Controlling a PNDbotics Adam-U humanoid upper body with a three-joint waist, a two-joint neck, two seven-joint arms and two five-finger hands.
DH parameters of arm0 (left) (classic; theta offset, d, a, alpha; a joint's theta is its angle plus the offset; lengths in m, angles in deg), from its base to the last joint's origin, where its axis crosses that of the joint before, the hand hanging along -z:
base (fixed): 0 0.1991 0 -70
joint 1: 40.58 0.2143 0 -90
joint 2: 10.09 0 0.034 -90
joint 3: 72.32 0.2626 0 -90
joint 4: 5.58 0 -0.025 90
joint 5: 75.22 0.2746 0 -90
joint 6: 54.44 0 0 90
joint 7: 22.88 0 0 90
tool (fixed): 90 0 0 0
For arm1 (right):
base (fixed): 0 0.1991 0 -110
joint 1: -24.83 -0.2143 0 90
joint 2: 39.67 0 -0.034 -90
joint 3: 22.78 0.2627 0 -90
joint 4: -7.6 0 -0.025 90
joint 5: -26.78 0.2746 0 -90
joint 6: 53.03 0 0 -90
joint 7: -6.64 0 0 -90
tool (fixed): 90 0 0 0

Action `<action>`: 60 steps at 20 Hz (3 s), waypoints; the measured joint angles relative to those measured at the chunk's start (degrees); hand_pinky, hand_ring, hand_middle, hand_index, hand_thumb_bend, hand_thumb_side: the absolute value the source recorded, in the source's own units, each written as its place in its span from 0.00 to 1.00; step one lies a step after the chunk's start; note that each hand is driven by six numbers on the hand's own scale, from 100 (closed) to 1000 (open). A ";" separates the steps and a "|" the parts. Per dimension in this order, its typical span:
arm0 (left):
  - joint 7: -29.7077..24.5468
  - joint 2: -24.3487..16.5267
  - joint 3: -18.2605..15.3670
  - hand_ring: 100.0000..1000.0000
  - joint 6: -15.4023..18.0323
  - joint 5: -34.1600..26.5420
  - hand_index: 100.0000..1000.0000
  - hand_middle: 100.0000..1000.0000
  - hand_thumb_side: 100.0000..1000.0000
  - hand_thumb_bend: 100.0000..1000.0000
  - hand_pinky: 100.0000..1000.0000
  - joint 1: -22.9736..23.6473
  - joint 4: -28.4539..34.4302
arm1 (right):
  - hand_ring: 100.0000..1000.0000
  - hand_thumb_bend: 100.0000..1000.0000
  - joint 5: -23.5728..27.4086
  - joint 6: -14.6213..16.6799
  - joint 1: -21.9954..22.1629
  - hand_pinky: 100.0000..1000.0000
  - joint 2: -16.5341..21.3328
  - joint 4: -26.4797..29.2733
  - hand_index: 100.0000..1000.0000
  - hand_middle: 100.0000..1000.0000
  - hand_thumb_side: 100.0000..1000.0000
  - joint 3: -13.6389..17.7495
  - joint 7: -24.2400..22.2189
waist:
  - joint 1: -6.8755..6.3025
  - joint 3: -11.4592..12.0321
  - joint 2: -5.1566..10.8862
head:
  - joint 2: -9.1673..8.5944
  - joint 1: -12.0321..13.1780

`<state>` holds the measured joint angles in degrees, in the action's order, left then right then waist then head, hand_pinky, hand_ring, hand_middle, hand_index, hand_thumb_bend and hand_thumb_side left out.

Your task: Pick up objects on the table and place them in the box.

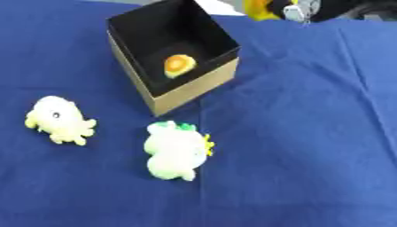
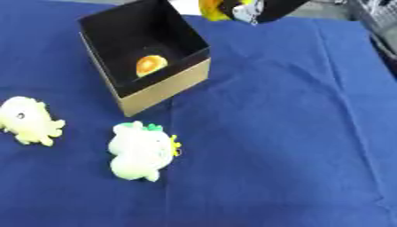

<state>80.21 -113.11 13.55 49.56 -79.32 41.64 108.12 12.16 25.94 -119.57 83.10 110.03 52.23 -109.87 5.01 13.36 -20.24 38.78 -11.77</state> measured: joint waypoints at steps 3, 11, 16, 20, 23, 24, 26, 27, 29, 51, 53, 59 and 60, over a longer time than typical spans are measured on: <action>-0.16 -0.32 0.01 0.57 0.18 -0.03 0.79 0.58 0.46 0.24 0.73 -0.69 0.00 | 0.66 0.22 -1.21 0.33 -3.36 0.76 -3.08 -4.37 0.46 0.40 0.00 -0.92 0.26 | 0.46 1.39 -0.31 | -0.10 -0.68; -0.51 -0.33 0.04 0.57 0.66 -0.28 0.79 0.57 0.46 0.25 0.73 -2.02 0.00 | 0.67 0.24 -6.41 3.19 -7.10 0.77 -9.25 -11.87 0.49 0.42 0.00 -4.90 -0.94 | 1.15 3.67 -1.63 | -0.71 -2.12; -0.57 -0.32 0.05 0.57 0.72 -0.44 0.79 0.57 0.46 0.25 0.73 -2.44 0.00 | 0.67 0.24 -8.82 4.77 -7.03 0.77 -11.19 -14.92 0.50 0.43 0.00 -7.04 -2.30 | 1.14 3.84 -1.92 | -1.00 -2.47; -0.58 -0.32 0.05 0.57 0.74 -0.50 0.79 0.57 0.46 0.25 0.73 -2.85 0.00 | 0.73 0.27 -9.68 5.68 -6.75 0.78 -12.34 -16.71 0.64 0.56 0.00 -8.13 -3.00 | 1.13 3.85 -1.99 | -1.05 -2.47; -0.64 -0.31 0.06 0.57 0.79 -0.51 0.79 0.57 0.46 0.25 0.73 -2.86 0.00 | 0.78 0.35 -10.08 5.98 -6.59 0.80 -13.03 -17.71 0.70 0.66 0.00 -8.59 -3.18 | 1.10 3.95 -1.99 | -1.08 -2.47; -0.64 -0.31 0.06 0.57 0.80 -0.51 0.79 0.57 0.46 0.25 0.73 -2.86 0.00 | 0.80 0.35 -10.20 6.09 -6.59 0.80 -13.22 -17.95 0.72 0.69 0.00 -8.67 -3.06 | 1.09 3.96 -1.99 | -1.08 -2.47; -0.64 -0.30 0.06 0.57 0.80 -0.51 0.79 0.57 0.46 0.26 0.73 -2.86 0.00 | 0.83 0.36 -10.54 6.17 -6.59 0.81 -13.25 -18.11 0.76 0.74 0.00 -8.67 -2.58 | 1.08 3.99 -1.99 | -1.08 -2.47; -0.64 -0.30 0.06 0.57 0.80 -0.51 0.79 0.57 0.46 0.26 0.73 -2.86 0.00 | 0.83 0.37 -10.74 6.14 -6.58 0.81 -13.25 -18.17 0.77 0.75 0.00 -8.67 -2.26 | 1.07 3.99 -1.99 | -1.08 -2.47; -0.64 -0.30 0.06 0.57 0.80 -0.51 0.79 0.57 0.46 0.26 0.73 -2.85 0.00 | 0.84 0.37 -11.00 6.00 -6.53 0.82 -13.25 -18.20 0.77 0.76 0.00 -8.66 -1.73 | 1.05 3.92 -1.94 | -1.08 -2.45; 0.45 -0.50 -0.04 0.57 -0.76 -0.76 0.79 0.57 0.45 0.27 0.73 -1.81 0.00 | 0.79 0.00 7.73 11.43 13.65 0.79 2.51 11.22 0.72 0.67 0.08 1.83 7.75 | -2.56 -2.89 1.22 | 1.13 3.11; 0.59 -0.86 -0.04 0.57 -0.97 -0.64 0.79 0.57 0.45 0.27 0.73 -1.84 0.00 | 0.79 0.00 9.92 13.93 17.69 0.79 3.03 11.32 0.72 0.66 0.09 4.72 12.08 | -2.95 -3.86 1.22 | 1.28 4.03; 0.88 -2.83 -0.03 0.57 -2.19 0.67 0.79 0.57 0.45 0.27 0.73 -2.28 0.00 | 0.78 0.00 13.72 19.53 28.30 0.79 1.84 11.33 0.71 0.65 0.17 11.37 23.62 | -4.17 -5.46 1.04 | 1.50 6.27; 0.91 -3.38 -0.01 0.57 -2.40 1.07 0.79 0.58 0.45 0.27 0.73 -2.29 0.00 | 0.78 0.00 13.90 20.53 29.76 0.78 1.06 11.33 0.70 0.65 0.18 12.15 25.18 | -4.33 -5.69 0.92 | 1.50 6.60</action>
<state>81.11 -116.48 13.54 47.16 -78.25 39.35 108.12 26.06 46.47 -89.82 84.16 121.36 64.38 -84.69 0.68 7.68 -19.31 40.28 -5.16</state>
